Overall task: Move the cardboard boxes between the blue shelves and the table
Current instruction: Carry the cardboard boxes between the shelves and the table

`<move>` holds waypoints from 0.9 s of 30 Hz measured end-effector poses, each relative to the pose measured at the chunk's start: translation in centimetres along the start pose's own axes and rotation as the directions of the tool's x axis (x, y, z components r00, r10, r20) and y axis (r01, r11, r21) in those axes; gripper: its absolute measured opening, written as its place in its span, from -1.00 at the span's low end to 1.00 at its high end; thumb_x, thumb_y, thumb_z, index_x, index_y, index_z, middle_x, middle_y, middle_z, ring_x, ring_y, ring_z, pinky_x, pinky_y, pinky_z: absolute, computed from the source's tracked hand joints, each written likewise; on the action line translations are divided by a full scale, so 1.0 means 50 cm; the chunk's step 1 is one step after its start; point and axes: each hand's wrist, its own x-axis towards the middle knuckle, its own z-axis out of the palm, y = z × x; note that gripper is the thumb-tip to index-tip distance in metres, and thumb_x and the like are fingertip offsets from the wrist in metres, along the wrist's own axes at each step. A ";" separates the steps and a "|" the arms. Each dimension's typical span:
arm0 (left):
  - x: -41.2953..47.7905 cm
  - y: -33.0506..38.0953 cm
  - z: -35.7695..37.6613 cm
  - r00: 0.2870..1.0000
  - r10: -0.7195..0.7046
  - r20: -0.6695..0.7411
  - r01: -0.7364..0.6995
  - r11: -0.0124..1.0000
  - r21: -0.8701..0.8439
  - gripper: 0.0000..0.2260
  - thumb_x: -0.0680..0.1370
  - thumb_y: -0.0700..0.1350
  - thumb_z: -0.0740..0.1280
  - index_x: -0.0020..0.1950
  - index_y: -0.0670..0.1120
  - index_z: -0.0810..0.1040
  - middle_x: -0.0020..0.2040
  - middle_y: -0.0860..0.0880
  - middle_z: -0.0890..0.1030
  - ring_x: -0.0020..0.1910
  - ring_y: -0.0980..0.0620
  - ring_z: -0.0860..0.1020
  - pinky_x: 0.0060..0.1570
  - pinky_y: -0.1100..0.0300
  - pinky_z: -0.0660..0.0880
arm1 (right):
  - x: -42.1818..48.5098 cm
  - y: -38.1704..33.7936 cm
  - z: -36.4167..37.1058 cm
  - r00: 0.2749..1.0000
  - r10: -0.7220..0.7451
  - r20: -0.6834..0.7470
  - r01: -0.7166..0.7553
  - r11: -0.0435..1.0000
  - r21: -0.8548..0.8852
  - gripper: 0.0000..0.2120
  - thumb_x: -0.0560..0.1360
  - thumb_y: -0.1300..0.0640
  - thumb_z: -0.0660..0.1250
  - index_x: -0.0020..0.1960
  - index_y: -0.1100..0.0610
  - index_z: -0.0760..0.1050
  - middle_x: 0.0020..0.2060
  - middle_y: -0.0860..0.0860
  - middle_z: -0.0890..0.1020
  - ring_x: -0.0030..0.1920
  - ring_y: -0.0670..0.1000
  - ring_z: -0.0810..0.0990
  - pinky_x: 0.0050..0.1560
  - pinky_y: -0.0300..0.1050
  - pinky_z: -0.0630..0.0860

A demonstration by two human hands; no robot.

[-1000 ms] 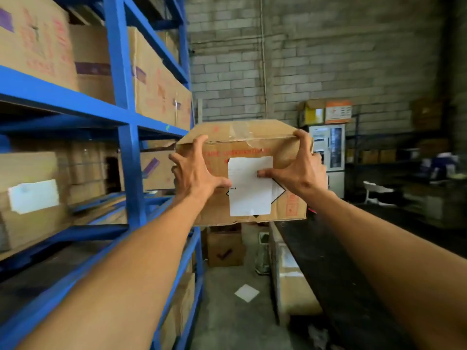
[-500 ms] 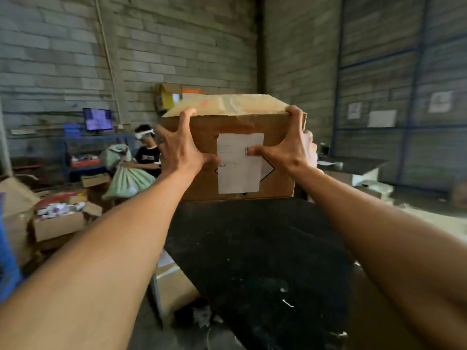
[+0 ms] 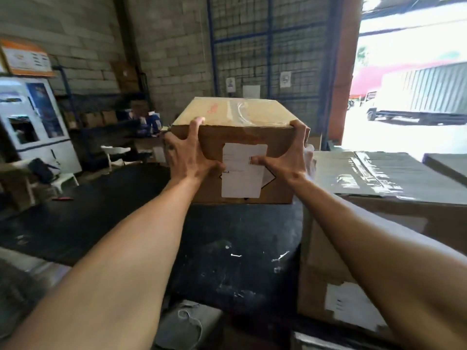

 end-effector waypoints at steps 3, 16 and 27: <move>-0.036 -0.048 0.024 0.996 -0.010 0.089 0.014 0.999 -0.035 0.00 0.16 0.04 0.66 0.40 0.29 0.11 0.35 -0.23 0.15 0.28 -0.42 0.32 0.16 -0.29 0.42 | -0.064 0.029 0.023 0.999 0.045 -0.022 -0.046 0.998 -0.050 0.04 0.04 -0.47 0.50 0.34 -0.27 0.03 0.30 0.05 0.42 0.17 0.24 0.51 0.08 0.22 0.56; -0.164 -0.234 0.152 0.962 -0.073 0.263 0.080 0.997 -0.018 0.01 0.16 0.05 0.66 0.40 0.31 0.09 0.30 -0.19 0.14 0.21 -0.38 0.36 0.11 -0.26 0.46 | -0.243 0.154 0.143 0.962 0.268 0.056 -0.257 0.954 -0.153 0.13 0.07 -0.35 0.61 0.44 -0.24 0.02 0.35 0.18 0.36 0.32 0.28 0.41 0.22 0.20 0.46; -0.222 -0.326 0.293 0.884 -0.171 0.435 0.176 0.984 0.029 0.01 0.14 0.00 0.68 0.36 0.28 0.09 0.28 -0.20 0.14 0.19 -0.33 0.36 0.10 -0.20 0.50 | -0.310 0.270 0.209 0.907 0.399 0.133 -0.355 0.896 -0.268 0.11 0.10 -0.36 0.59 0.42 -0.25 -0.03 0.47 0.15 0.25 0.36 0.33 0.40 0.27 0.30 0.42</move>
